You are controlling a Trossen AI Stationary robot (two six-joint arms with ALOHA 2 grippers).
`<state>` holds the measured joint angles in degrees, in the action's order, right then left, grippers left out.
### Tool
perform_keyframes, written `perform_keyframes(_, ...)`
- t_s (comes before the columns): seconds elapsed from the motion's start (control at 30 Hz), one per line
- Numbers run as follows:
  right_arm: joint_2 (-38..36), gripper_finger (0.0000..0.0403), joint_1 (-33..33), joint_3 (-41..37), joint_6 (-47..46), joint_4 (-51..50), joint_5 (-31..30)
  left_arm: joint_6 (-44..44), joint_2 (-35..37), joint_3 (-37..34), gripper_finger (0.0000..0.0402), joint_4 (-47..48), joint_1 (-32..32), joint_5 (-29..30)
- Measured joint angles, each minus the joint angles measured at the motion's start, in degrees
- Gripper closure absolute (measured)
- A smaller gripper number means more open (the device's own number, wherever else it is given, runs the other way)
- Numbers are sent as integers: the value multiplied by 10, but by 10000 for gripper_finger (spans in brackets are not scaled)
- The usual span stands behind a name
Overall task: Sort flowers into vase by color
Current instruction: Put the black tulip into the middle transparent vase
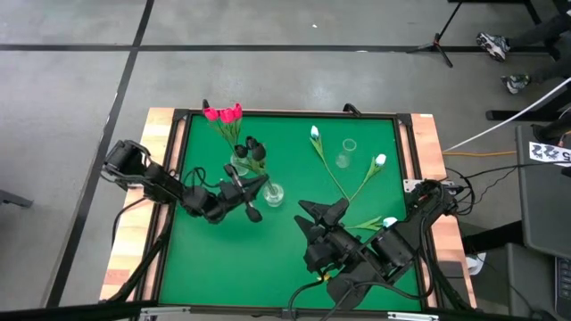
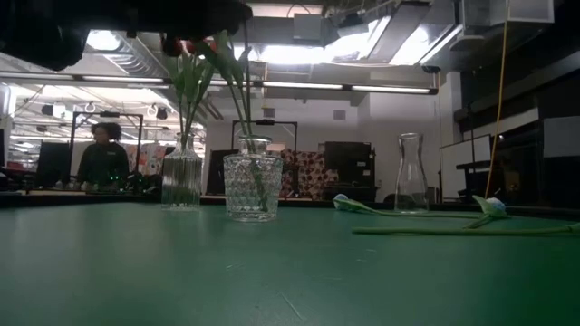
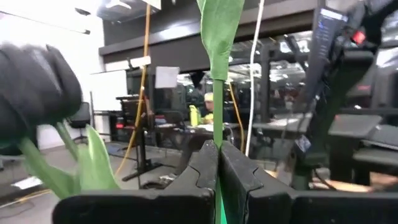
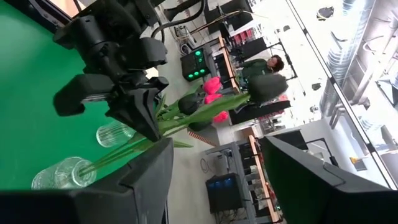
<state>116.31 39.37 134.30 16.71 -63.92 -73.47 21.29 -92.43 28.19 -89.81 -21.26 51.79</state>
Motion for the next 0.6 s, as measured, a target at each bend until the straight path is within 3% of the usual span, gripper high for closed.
perform_keyframes(0.17,0,157,0,0,0,-9,0,-19,-2,-3,401,1,0,-53)
perform_keyframes(0.6,0,157,0,0,-21,-12,5,-34,-48,-3,401,0,16,-57)
